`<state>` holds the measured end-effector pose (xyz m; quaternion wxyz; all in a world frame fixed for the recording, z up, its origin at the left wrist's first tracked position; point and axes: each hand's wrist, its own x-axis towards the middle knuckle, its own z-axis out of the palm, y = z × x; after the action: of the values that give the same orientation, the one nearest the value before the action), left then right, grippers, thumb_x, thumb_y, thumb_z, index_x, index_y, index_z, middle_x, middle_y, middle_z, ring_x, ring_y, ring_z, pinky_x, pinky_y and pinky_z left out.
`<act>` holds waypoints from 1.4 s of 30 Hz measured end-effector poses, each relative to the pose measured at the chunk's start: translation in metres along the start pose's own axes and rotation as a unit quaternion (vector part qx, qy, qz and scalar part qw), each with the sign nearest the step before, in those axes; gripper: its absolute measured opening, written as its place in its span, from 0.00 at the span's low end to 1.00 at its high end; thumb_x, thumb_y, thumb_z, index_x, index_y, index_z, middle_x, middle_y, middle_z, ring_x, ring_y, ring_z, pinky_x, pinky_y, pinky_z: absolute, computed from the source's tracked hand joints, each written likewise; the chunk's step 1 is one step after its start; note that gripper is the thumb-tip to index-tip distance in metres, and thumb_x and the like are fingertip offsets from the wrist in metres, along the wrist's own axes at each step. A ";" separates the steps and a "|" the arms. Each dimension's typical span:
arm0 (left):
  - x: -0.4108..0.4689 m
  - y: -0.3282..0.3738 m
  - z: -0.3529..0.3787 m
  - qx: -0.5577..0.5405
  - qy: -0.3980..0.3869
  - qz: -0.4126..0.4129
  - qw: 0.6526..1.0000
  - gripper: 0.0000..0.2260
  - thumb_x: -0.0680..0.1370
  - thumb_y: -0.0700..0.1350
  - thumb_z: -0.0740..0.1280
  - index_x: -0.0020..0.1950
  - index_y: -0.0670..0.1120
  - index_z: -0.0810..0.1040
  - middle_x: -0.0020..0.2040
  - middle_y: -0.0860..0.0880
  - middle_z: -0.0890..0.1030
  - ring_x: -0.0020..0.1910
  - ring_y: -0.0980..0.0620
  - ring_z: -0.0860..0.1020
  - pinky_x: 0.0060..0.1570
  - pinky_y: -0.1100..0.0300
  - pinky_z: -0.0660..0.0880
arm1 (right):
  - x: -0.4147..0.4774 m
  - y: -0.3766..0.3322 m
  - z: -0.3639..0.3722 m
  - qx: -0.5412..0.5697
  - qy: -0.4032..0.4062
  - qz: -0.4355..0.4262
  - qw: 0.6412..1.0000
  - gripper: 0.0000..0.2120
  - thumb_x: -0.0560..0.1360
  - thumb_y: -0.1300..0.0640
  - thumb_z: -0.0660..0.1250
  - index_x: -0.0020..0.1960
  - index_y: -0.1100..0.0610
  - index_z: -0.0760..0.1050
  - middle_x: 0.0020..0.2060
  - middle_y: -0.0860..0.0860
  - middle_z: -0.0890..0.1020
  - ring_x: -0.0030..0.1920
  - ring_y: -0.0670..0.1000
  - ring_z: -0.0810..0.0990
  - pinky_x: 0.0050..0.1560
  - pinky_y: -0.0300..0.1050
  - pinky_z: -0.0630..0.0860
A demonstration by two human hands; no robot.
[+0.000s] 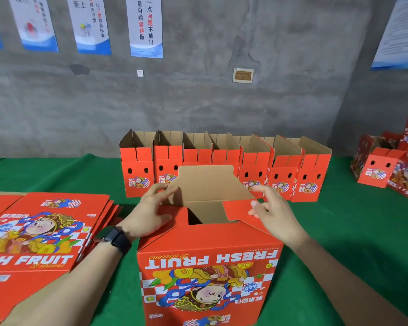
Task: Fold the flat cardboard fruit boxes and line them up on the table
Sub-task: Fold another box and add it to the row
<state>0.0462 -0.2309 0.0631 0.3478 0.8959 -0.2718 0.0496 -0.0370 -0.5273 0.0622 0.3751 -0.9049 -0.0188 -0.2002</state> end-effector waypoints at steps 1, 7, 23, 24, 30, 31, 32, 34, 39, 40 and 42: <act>-0.001 0.002 0.001 -0.007 0.017 0.014 1.000 0.30 0.71 0.31 0.70 0.70 0.50 0.70 0.64 0.51 0.66 0.61 0.53 0.68 0.62 0.66 0.65 | 0.007 -0.003 -0.002 0.009 -0.011 0.032 0.999 0.20 0.81 0.55 0.59 0.72 0.50 0.62 0.61 0.48 0.76 0.42 0.40 0.82 0.48 0.38 0.77; -0.008 0.005 0.004 -0.038 0.073 0.045 0.996 0.15 0.68 0.28 0.71 0.47 0.45 0.77 0.50 0.49 0.74 0.50 0.50 0.73 0.50 0.75 0.66 | 0.028 -0.016 0.005 0.012 -0.086 0.090 0.992 0.25 0.81 0.39 0.48 0.75 0.45 0.61 0.44 0.46 0.78 0.34 0.43 0.75 0.34 0.34 0.70; -0.007 0.012 0.007 0.078 -0.084 -0.145 0.983 0.30 0.76 0.62 0.62 0.76 0.54 0.60 0.70 0.46 0.63 0.67 0.47 0.69 0.65 0.58 0.65 | 0.042 -0.025 -0.007 -0.194 -0.318 0.093 0.924 0.44 0.70 0.50 0.75 0.78 0.46 0.53 0.77 0.49 0.56 0.70 0.53 0.67 0.65 0.47 0.69; -0.004 0.015 0.007 0.087 -0.087 -0.151 0.981 0.30 0.76 0.62 0.63 0.76 0.54 0.60 0.68 0.46 0.65 0.64 0.48 0.71 0.62 0.58 0.67 | 0.047 -0.025 -0.008 -0.183 -0.331 0.105 0.920 0.43 0.70 0.52 0.75 0.78 0.47 0.54 0.76 0.50 0.59 0.61 0.52 0.74 0.55 0.42 0.74; 0.001 0.024 0.006 0.118 -0.083 -0.174 0.974 0.27 0.74 0.60 0.68 0.69 0.52 0.68 0.55 0.49 0.68 0.51 0.49 0.72 0.54 0.59 0.70 | 0.055 -0.019 -0.007 -0.196 -0.302 0.081 0.929 0.36 0.70 0.52 0.75 0.74 0.49 0.63 0.71 0.48 0.69 0.55 0.51 0.77 0.52 0.44 0.76; 0.001 0.024 0.006 0.119 -0.078 -0.175 0.974 0.27 0.73 0.59 0.69 0.69 0.52 0.68 0.55 0.48 0.68 0.51 0.49 0.73 0.55 0.59 0.70 | 0.054 -0.017 -0.005 -0.217 -0.292 0.071 0.929 0.36 0.69 0.50 0.75 0.73 0.48 0.65 0.70 0.48 0.70 0.63 0.52 0.73 0.61 0.47 0.72; 0.000 0.025 0.007 0.119 -0.076 -0.175 0.974 0.27 0.73 0.59 0.69 0.68 0.52 0.69 0.55 0.48 0.68 0.51 0.49 0.73 0.55 0.59 0.71 | 0.053 -0.016 -0.003 -0.246 -0.279 0.060 0.926 0.35 0.68 0.47 0.75 0.72 0.45 0.66 0.69 0.47 0.71 0.67 0.53 0.69 0.65 0.50 0.67; -0.002 0.026 0.008 0.122 -0.072 -0.175 0.974 0.27 0.73 0.58 0.70 0.68 0.52 0.69 0.55 0.48 0.68 0.50 0.49 0.74 0.56 0.57 0.72 | 0.049 -0.013 -0.001 -0.295 -0.258 0.041 0.919 0.33 0.67 0.42 0.74 0.69 0.41 0.66 0.67 0.47 0.71 0.69 0.54 0.63 0.67 0.54 0.60; -0.005 0.029 0.011 0.133 -0.056 -0.173 0.974 0.26 0.72 0.57 0.71 0.67 0.51 0.69 0.54 0.48 0.68 0.48 0.49 0.73 0.57 0.56 0.73 | 0.036 -0.005 0.005 -0.190 -0.253 0.065 0.946 0.32 0.69 0.50 0.74 0.69 0.43 0.64 0.61 0.49 0.67 0.66 0.56 0.64 0.65 0.55 0.67; -0.005 0.030 0.012 0.138 -0.053 -0.173 0.974 0.26 0.72 0.56 0.71 0.67 0.51 0.69 0.54 0.48 0.67 0.48 0.48 0.73 0.57 0.56 0.73 | 0.033 -0.004 0.008 -0.186 -0.244 0.067 0.949 0.32 0.69 0.51 0.74 0.69 0.42 0.63 0.61 0.49 0.66 0.67 0.56 0.63 0.64 0.55 0.67; -0.006 0.032 0.014 0.148 -0.047 -0.173 0.973 0.26 0.72 0.56 0.71 0.67 0.51 0.69 0.53 0.48 0.67 0.47 0.48 0.74 0.55 0.56 0.73 | 0.028 -0.003 0.013 -0.187 -0.228 0.066 0.953 0.33 0.69 0.52 0.74 0.69 0.42 0.62 0.62 0.50 0.65 0.67 0.57 0.60 0.64 0.55 0.66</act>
<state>0.0231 -0.2568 0.0704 0.2016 0.9723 -0.1179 -0.0137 -0.0072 -0.5197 0.0668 0.1977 -0.9796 -0.0060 0.0368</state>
